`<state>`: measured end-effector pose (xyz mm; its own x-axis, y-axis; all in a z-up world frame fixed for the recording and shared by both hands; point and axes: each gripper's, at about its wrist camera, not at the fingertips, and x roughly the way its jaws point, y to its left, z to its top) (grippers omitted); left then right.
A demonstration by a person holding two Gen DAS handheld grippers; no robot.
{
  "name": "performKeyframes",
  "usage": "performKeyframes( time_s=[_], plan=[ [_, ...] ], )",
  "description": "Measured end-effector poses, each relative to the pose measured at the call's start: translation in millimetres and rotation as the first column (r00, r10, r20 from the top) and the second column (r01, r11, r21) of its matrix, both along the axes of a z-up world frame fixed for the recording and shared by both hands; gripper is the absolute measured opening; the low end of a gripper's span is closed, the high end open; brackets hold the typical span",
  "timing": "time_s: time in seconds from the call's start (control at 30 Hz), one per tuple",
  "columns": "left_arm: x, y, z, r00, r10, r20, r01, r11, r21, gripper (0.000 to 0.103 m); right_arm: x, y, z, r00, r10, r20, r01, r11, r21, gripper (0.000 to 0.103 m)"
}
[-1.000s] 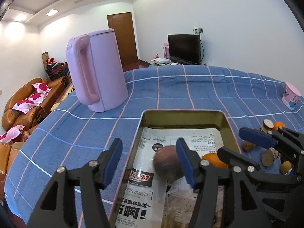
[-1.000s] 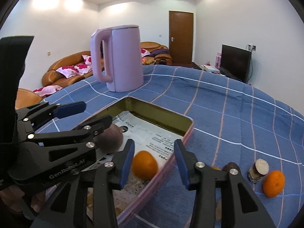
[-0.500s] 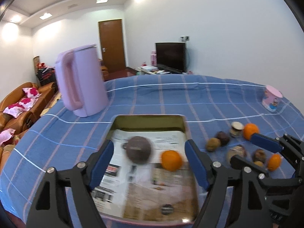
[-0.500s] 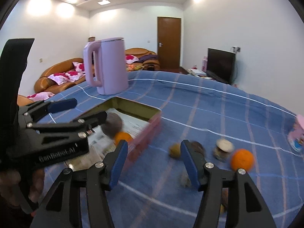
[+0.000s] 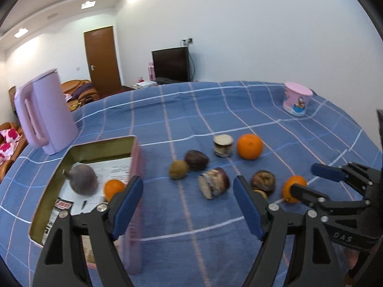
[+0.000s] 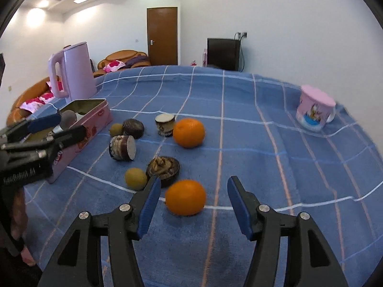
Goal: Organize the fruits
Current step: 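Grasp another orange with the right tool while the left tool moves toward a brown can, then grasp the brown cylindrical can with the left tool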
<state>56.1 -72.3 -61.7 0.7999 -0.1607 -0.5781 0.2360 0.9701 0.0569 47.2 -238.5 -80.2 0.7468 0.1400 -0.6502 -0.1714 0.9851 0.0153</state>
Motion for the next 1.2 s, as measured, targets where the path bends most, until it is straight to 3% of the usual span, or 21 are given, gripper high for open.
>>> performKeyframes(
  time_s=[0.2,0.3,0.4,0.87,1.03,1.13,1.2],
  plan=[
    [1,-13,-10,0.999,-0.021,-0.027,0.022,1.000,0.016,0.080,8,2,-9,0.998,0.035,-0.048,-0.034,0.999,0.031,0.058],
    [4,-12,-12,0.999,-0.015,-0.039,0.016,1.000,0.017,0.080,12,5,-14,0.995,0.045,-0.086,-0.043,0.999,0.032,0.044],
    [7,-11,-13,0.999,-0.011,-0.048,0.011,1.000,0.011,0.080,12,6,-14,0.994,0.052,-0.092,-0.049,0.998,0.035,0.042],
    [41,-17,-25,0.985,-0.015,-0.172,0.008,0.999,-0.038,0.073,25,13,10,0.999,-0.027,0.045,0.027,1.000,-0.013,0.041],
    [55,-19,-34,0.973,-0.024,-0.231,0.010,0.998,-0.062,0.057,36,16,10,0.997,-0.050,0.053,0.050,0.999,0.002,0.041],
    [58,-19,-35,0.969,-0.042,-0.243,0.021,0.996,-0.088,0.041,38,18,10,0.997,-0.047,0.056,0.046,0.999,0.009,0.041],
    [58,-17,-35,0.970,-0.040,-0.241,0.016,0.995,-0.100,0.041,37,21,10,0.998,-0.039,0.056,0.038,0.999,0.007,0.041]
  ],
)
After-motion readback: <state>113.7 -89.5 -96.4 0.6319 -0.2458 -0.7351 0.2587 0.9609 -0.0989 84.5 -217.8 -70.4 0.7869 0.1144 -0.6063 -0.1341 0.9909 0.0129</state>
